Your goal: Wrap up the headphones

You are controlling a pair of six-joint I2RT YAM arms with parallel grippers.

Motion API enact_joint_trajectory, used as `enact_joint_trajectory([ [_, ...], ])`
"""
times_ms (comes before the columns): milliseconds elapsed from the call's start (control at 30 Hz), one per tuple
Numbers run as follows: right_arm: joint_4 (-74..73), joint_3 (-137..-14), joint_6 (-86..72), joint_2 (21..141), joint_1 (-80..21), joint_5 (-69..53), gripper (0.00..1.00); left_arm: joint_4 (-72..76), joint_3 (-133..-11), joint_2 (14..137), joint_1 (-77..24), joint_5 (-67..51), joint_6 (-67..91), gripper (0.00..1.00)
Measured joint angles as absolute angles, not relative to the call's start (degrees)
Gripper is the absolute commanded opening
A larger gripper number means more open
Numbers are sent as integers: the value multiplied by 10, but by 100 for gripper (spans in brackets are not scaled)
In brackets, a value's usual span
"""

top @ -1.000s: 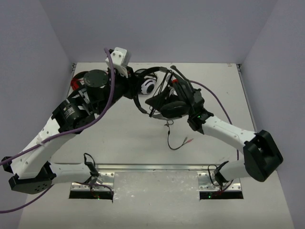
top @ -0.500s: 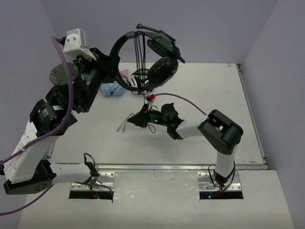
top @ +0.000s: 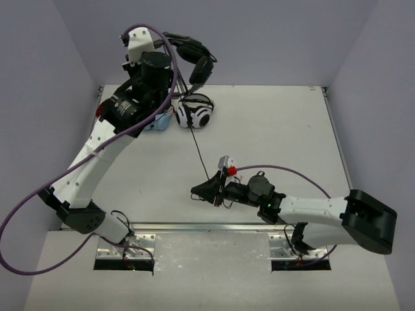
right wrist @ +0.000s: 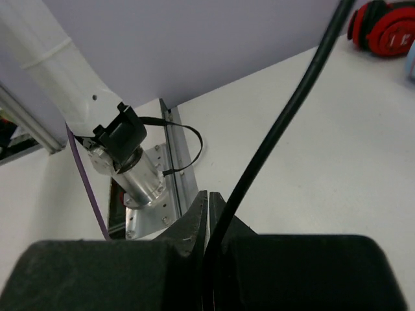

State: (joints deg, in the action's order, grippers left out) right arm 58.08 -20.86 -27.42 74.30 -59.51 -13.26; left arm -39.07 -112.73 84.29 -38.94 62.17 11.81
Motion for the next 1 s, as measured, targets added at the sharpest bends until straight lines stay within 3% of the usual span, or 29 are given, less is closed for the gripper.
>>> enact_joint_trajectory([
  [167, 460, -215, -189, 601, -656, -42, 1, -444, -1105, 866, -302, 584, 136, 0],
  [333, 329, -262, -127, 554, -690, 6, 1, -423, -1052, 865, -293, 602, 136, 0],
  [600, 81, -444, 25, 538, -701, 97, 1, -335, -798, 855, -336, 620, 99, 0],
  [800, -34, -563, 115, 550, -583, 131, 1, -271, -693, 805, -399, 474, 31, 0],
  [1000, -66, -593, 153, 559, -462, 138, 1, -213, -598, 680, -443, 292, -29, 0],
])
